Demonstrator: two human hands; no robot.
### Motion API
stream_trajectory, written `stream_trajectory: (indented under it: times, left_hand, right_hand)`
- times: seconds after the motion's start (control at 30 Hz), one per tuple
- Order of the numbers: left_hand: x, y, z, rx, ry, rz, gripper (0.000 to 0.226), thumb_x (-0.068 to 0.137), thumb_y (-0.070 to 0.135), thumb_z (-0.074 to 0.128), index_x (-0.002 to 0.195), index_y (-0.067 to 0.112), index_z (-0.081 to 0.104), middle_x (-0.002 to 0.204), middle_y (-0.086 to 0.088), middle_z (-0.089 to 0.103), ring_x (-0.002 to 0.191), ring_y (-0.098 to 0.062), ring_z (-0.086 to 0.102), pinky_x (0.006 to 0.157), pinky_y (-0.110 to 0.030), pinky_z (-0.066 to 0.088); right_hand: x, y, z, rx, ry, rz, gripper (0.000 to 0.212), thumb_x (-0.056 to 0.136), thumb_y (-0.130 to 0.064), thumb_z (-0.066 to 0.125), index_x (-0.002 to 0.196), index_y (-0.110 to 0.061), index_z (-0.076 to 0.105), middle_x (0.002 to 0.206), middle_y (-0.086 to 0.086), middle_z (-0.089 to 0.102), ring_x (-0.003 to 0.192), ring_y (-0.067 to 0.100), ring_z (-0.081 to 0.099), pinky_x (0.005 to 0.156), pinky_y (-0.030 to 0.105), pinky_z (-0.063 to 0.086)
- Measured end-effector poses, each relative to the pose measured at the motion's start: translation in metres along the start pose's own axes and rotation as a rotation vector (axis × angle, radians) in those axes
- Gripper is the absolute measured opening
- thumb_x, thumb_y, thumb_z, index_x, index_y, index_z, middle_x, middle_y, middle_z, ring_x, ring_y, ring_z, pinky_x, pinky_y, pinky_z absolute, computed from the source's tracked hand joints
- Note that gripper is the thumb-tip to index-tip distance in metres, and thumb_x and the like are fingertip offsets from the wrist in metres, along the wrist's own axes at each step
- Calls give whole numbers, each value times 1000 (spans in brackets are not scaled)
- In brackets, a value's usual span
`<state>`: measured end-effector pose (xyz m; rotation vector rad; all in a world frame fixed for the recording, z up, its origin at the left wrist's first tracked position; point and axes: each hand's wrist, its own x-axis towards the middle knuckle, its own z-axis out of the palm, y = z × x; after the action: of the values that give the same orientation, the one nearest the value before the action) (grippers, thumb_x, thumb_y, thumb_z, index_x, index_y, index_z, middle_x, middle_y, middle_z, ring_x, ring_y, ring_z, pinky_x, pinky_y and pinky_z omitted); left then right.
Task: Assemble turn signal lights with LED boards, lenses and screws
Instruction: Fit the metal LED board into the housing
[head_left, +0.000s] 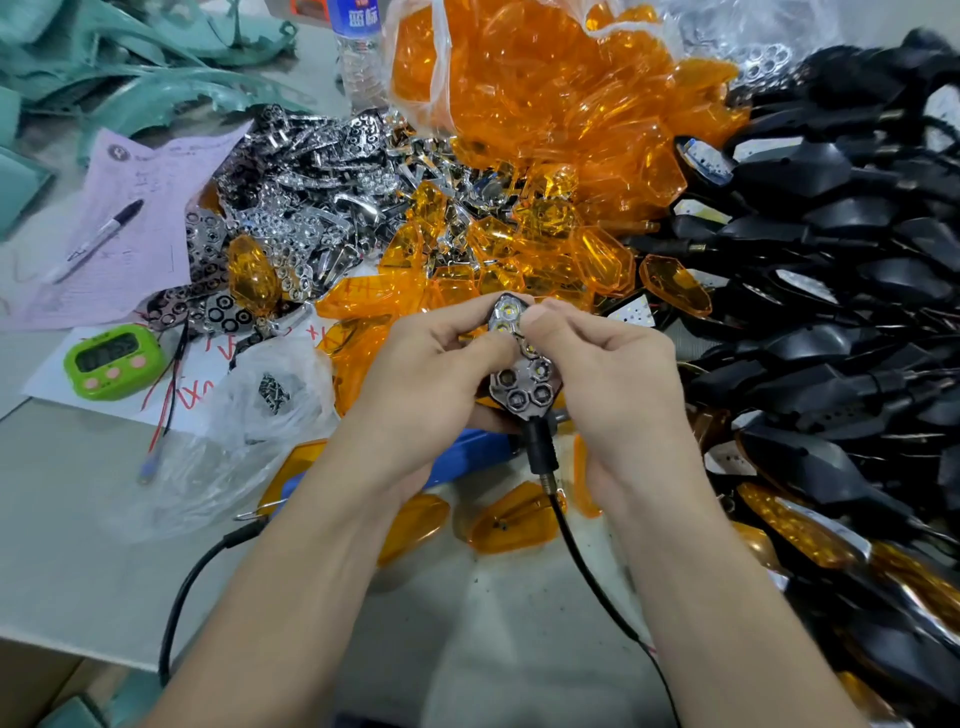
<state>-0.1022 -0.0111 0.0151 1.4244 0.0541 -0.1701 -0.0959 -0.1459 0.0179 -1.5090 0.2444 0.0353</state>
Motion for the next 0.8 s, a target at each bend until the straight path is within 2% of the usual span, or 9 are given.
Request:
stream_trajectory:
  times: [0.07,0.13,0.2,0.3,0.4,0.5,0.57,0.67,0.8]
  left_hand:
    - [0,0,-3,-3,13,-27,35,101,2,56,107,27,80,92,-4,80,77,-24,78,50,-29,59]
    - [-1,1,-6,-12,25,-59,32,100,2,57,108,24,78,91,-6,80,73,-24,78,47,-29,58]
    - [-3,2,-8,-16,38,-78,31,99,2,58,107,22,79,88,-5,80,68,-21,77,45,-30,58]
    - [-5,4,-10,-16,49,-81,30,98,1,57,111,19,79,87,-4,79,68,-20,76,47,-33,60]
    - [-5,6,-12,-28,69,-73,31,99,0,56,113,17,77,87,-4,79,69,-20,76,45,-31,59]
    - [-4,9,-15,-17,105,-51,29,99,2,57,114,17,77,88,-3,80,72,-22,78,45,-28,57]
    - [-3,11,-17,7,126,-31,28,99,3,58,109,19,78,87,-2,79,72,-21,77,47,-29,58]
    - [-3,14,-19,23,149,-8,27,99,4,58,96,20,80,85,-3,77,70,-21,76,48,-30,58]
    - [-3,18,-20,29,196,12,28,99,4,59,96,23,80,84,-1,75,70,-21,76,48,-30,58]
  right_hand:
    - [-2,0,-9,11,-32,-33,16,94,-34,71,86,-32,84,91,-6,80,81,4,74,63,23,57]
    - [-2,3,-22,-125,5,-149,18,93,-31,68,84,-35,83,88,-10,79,81,4,71,67,23,55]
    - [-4,5,-36,-272,-41,-213,22,94,-16,67,86,-31,83,87,-7,79,81,10,72,69,27,54]
    - [-15,6,-49,-268,-191,-117,30,98,-4,62,84,-22,81,79,6,77,66,19,71,59,25,55]
    - [-32,10,-52,-292,-373,21,21,101,-18,63,93,-29,80,84,12,76,72,27,75,63,28,62]
    - [-48,20,-47,-219,-546,173,18,88,-29,70,104,-32,78,92,19,76,79,26,75,73,32,64]
    - [-54,30,-42,-185,-533,184,19,85,-29,72,103,-32,76,89,19,76,76,23,73,73,32,63]
    - [-59,42,-35,-187,-414,103,11,96,-21,67,96,-28,75,78,12,76,63,21,69,60,28,56]
    - [-64,49,-35,-289,-340,52,18,96,-19,63,93,-30,76,71,6,75,59,17,68,58,26,52]
